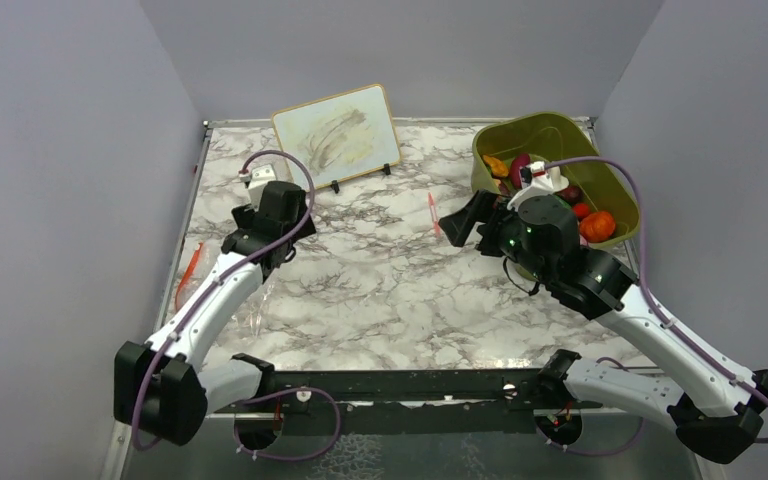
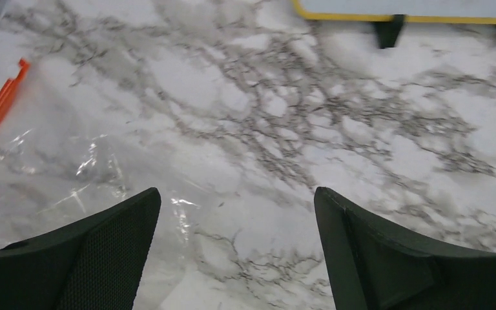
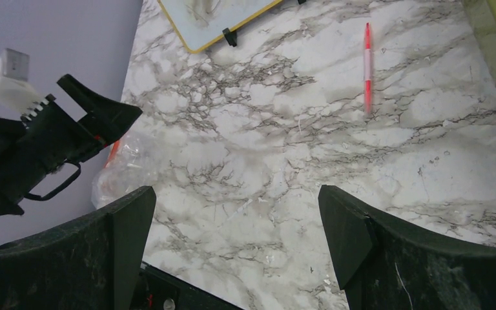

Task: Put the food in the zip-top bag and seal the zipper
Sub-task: Pick up the zipper food storage bag at the corner of the board.

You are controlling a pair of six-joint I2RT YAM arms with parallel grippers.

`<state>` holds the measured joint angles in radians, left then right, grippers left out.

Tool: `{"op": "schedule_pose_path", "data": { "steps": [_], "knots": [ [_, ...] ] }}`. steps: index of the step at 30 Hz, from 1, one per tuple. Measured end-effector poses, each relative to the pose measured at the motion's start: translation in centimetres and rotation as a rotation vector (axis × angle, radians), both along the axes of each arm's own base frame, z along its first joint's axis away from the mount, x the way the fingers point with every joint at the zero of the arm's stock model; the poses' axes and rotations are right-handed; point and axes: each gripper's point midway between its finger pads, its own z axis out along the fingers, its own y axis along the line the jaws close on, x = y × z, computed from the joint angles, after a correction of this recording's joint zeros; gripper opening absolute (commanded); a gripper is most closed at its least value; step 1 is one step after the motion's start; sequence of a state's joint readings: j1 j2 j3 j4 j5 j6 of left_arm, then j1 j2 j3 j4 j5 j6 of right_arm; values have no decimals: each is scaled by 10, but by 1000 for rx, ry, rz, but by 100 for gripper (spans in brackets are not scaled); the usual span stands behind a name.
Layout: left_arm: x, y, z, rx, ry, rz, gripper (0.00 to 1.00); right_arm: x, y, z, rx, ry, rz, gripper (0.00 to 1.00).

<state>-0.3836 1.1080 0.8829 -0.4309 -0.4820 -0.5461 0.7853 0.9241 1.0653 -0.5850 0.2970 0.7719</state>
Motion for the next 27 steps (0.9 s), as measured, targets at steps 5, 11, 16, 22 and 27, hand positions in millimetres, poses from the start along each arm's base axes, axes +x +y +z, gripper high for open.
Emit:
{"op": "schedule_pose_path", "data": {
  "steps": [5,11,16,22,27],
  "knots": [
    [-6,52,-39,0,135,235,85,3,3,-2,-1,-7,4,100],
    [-10,60,-59,-4,193,302,79,7,8,-14,-27,13,13,100],
    [-11,59,-91,23,296,318,64,9,10,-18,-46,17,21,100],
    [-19,59,-115,36,370,318,61,11,13,-18,-56,-2,37,100],
    [-18,54,-123,21,390,304,34,13,15,-22,-78,0,45,100]
  ]
}}
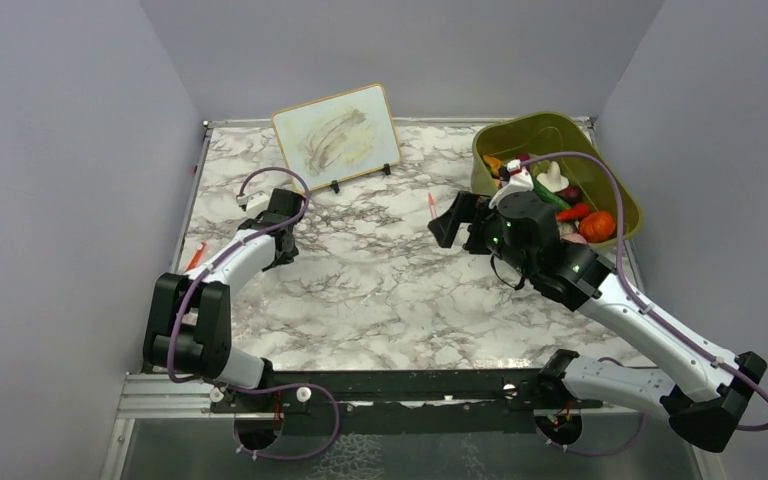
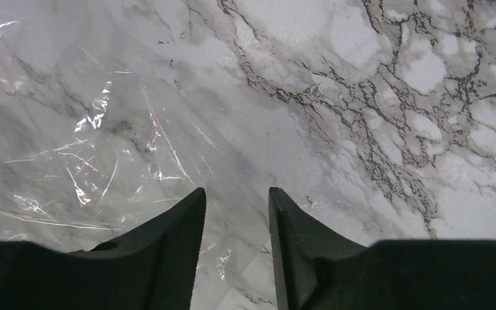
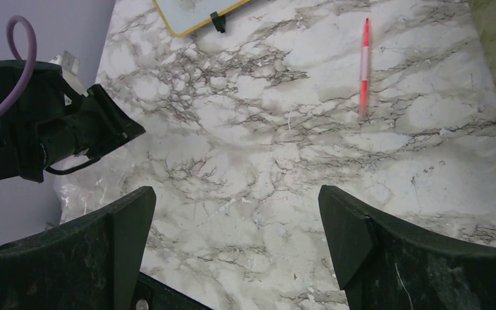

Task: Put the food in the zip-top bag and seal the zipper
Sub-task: Pick up the zipper food storage bag at the corner of the board.

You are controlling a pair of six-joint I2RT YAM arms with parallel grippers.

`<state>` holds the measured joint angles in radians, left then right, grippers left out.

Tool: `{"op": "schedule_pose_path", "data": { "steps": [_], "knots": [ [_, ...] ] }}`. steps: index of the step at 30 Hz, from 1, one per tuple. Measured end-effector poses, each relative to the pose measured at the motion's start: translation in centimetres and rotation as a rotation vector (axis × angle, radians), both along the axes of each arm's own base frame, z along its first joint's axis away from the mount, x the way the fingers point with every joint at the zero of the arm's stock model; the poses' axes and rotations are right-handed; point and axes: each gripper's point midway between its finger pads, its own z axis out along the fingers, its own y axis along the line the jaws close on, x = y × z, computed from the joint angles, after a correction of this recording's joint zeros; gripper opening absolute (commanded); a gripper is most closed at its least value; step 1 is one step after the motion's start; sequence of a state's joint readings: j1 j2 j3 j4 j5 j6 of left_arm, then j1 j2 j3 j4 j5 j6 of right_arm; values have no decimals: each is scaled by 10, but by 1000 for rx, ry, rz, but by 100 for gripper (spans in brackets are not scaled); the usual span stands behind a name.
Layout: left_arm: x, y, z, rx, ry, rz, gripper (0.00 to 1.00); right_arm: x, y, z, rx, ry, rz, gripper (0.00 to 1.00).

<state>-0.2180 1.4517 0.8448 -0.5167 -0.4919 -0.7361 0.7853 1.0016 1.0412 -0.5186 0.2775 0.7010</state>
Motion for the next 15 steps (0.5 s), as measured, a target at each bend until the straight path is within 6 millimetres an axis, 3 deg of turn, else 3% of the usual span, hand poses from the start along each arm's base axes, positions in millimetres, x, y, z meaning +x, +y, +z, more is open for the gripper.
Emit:
{"op": "schedule_pose_path", "data": {
  "steps": [5,10,15],
  "knots": [
    [1,-7,-5,-35,-2,-22,0,0,0,-1,-5,0,2,100],
    [-3,-17,-11,-85,13,-70,0,0,0,-1,-6,0,3,100],
    [3,-42,6,-207,-48,-161,0,0,0,-2,-7,2,2,97]
  ]
}}
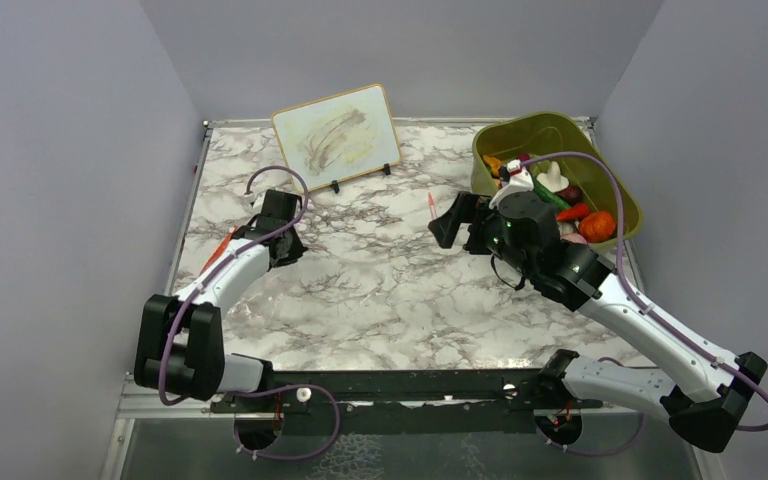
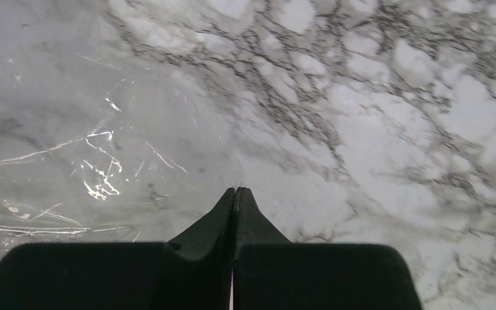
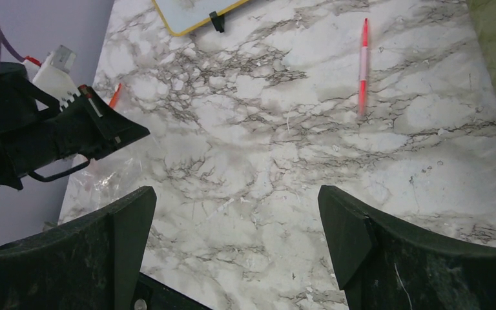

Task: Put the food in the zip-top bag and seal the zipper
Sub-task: Pick up the zipper food storage bag at the corner of the board.

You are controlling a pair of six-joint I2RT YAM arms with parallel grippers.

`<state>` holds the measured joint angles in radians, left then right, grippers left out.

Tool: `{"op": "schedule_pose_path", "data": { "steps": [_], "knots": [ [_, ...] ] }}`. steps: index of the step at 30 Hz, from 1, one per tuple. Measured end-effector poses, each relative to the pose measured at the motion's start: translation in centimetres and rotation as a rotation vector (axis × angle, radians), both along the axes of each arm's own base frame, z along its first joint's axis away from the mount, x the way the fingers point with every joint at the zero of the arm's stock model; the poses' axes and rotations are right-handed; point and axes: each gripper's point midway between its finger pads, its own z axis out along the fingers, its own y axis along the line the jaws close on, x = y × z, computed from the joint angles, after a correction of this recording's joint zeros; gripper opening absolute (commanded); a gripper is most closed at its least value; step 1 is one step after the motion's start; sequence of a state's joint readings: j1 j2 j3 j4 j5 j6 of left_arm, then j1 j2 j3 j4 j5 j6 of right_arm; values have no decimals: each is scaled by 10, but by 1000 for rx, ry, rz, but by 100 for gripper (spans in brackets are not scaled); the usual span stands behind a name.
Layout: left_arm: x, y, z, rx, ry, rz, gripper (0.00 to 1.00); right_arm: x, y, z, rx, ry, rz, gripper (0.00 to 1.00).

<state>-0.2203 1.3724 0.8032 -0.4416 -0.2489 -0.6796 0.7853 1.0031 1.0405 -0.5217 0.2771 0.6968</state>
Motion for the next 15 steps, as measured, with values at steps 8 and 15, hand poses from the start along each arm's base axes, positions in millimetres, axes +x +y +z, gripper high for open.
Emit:
{"op": "schedule_pose_path", "data": {
  "steps": [8,15],
  "knots": [
    [9,-63,44,-237,-94,-277,0,-2,-1,-6,-23,-13,21,95],
    [12,-117,104,-412,-212,-500,0,-3,4,2,-8,-49,62,92]
  ]
}}
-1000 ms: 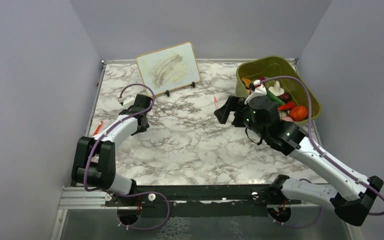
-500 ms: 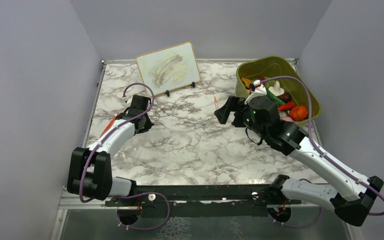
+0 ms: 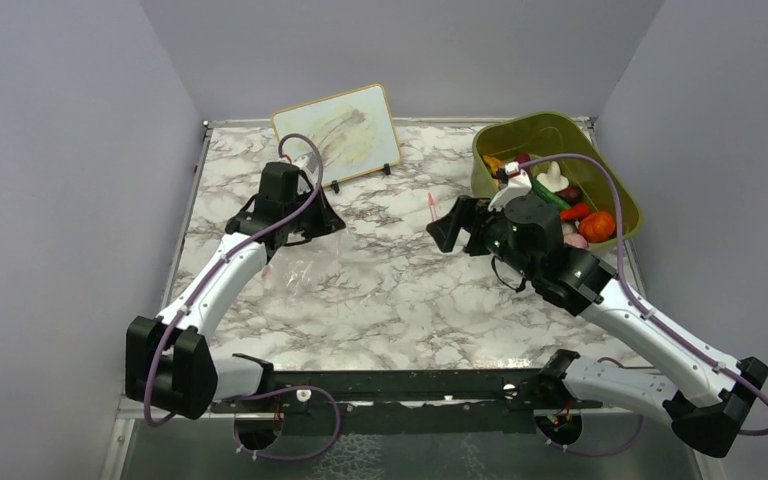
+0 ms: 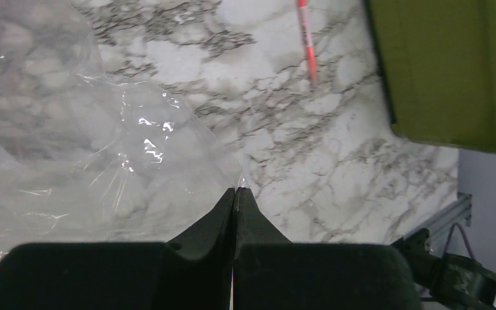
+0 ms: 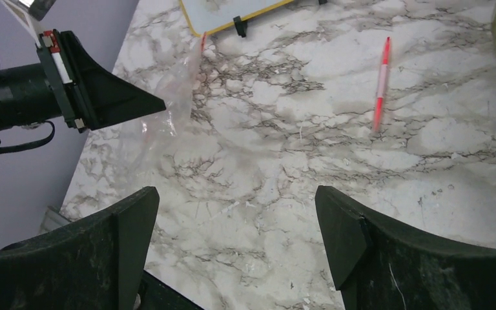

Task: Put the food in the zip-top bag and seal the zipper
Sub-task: Pick up the zipper food storage bag at the corner of the board, then open the zipper of the food storage bag.

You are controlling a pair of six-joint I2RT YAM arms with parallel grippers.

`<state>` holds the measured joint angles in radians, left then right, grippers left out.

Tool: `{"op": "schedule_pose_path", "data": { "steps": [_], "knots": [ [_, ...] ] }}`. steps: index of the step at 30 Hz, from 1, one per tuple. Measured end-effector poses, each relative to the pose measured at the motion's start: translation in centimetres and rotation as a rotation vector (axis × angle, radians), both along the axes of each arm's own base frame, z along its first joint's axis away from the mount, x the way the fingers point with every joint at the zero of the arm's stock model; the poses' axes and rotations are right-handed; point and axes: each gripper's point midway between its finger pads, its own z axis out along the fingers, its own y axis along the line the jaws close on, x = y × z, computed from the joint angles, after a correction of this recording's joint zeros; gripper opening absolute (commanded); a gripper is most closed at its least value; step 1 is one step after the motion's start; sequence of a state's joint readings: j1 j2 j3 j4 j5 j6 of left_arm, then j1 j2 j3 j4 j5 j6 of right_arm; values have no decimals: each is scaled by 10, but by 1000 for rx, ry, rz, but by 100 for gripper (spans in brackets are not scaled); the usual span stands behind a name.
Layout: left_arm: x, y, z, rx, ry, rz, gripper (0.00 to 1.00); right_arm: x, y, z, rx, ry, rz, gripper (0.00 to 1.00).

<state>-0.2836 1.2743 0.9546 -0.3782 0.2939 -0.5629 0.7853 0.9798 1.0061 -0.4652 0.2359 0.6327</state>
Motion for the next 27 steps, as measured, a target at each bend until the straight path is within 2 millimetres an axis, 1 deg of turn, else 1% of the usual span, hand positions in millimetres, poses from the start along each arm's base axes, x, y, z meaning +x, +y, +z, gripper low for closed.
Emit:
{"op": "schedule_pose_path", "data": {
  "steps": [2,6,9,12,15,17,19,22,24,27],
  "knots": [
    [0,-14,20,-52,-39,-58,0,-2,4,4,17,-27,32,90],
    [-9,-33,49,-150,-94,-160,0,-5,9,3,12,-73,90,87],
    [-16,-41,61,-198,-115,-216,0,-2,11,5,-2,-102,107,82],
    [-25,-51,75,-253,-147,-293,0,-1,17,10,5,-124,132,79],
    [-36,-60,89,-311,-201,-375,0,-1,31,16,30,-154,194,72],
    [-45,-63,95,-342,-228,-423,0,-3,41,17,52,-204,254,70],
    [-51,-66,102,-368,-249,-466,0,-7,49,8,43,-255,328,70],
    [-59,-70,115,-397,-292,-526,0,-10,58,-14,-16,-293,418,70],
    [-65,-72,122,-410,-318,-566,0,-10,64,-19,-54,-328,473,71],
    [-77,-76,129,-423,-346,-628,0,-11,69,-19,-93,-388,531,71]
  ]
}}
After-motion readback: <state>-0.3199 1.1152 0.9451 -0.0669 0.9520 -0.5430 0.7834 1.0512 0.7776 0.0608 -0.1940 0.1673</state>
